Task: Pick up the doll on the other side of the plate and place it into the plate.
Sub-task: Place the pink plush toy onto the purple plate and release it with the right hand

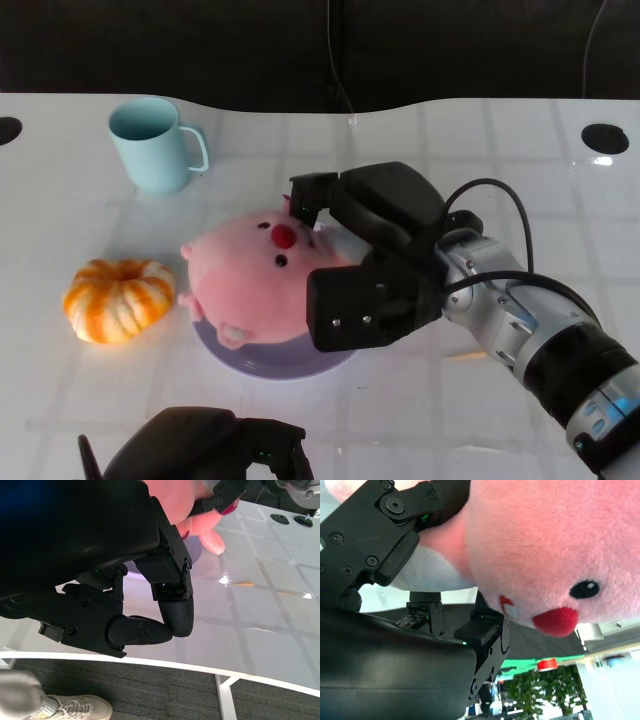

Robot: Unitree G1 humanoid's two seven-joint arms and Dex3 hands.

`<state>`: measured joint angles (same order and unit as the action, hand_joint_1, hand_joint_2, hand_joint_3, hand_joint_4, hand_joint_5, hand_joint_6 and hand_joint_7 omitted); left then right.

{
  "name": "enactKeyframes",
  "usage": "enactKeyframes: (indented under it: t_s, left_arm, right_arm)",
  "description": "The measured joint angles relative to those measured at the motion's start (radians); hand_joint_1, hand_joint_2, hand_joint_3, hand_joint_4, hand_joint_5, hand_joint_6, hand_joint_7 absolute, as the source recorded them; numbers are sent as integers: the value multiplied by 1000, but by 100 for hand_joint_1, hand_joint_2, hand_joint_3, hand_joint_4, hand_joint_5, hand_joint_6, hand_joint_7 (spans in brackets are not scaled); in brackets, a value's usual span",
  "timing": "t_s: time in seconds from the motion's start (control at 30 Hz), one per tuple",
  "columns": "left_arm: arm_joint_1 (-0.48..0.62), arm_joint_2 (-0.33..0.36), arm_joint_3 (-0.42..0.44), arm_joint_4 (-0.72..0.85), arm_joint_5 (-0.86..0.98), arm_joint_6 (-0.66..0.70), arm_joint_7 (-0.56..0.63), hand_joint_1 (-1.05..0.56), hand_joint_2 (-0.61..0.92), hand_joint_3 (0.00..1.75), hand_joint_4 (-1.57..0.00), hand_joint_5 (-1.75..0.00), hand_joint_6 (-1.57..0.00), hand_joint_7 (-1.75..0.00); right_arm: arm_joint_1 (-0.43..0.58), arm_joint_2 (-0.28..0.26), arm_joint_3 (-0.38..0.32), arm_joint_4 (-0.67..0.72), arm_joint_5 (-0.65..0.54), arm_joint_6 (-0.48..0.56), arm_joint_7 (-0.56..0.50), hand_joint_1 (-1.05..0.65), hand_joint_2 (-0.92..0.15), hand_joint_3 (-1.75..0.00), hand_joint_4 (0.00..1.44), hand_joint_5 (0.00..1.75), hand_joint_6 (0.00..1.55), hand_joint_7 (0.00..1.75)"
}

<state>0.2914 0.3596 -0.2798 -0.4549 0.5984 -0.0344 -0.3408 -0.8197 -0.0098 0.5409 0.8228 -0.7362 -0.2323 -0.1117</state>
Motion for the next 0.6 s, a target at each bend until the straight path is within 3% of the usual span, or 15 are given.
enactKeyframes:
  t_s: [0.03,0.1,0.2,0.37,0.6]
  left_arm:
    - [0,0,0,0,0,0,0,-29,92,31,-74,-128,-82,-82]
    - [0,0,0,0,0,-2,0,-29,92,31,-74,-127,-82,-81]
    - [-1,0,0,0,-1,-3,0,-29,92,30,-73,-125,-82,-80]
    - [-1,0,0,2,0,-3,0,-29,92,27,-76,-124,-84,-78]
    - [-1,0,1,17,-4,-13,11,-29,92,25,-78,-120,-86,-75]
  right_arm:
    - [0,0,5,0,0,0,14,-28,-86,-14,76,94,90,25]
    - [-1,-3,17,-2,0,1,57,-38,-91,-12,61,50,70,5]
    - [-1,-21,40,-27,-11,18,142,-55,-92,-16,43,25,46,1]
    - [4,-65,63,-121,-17,36,253,-70,-92,-17,32,14,31,0]
    - [64,-127,68,-250,-15,24,331,-76,-92,-16,31,12,29,0]
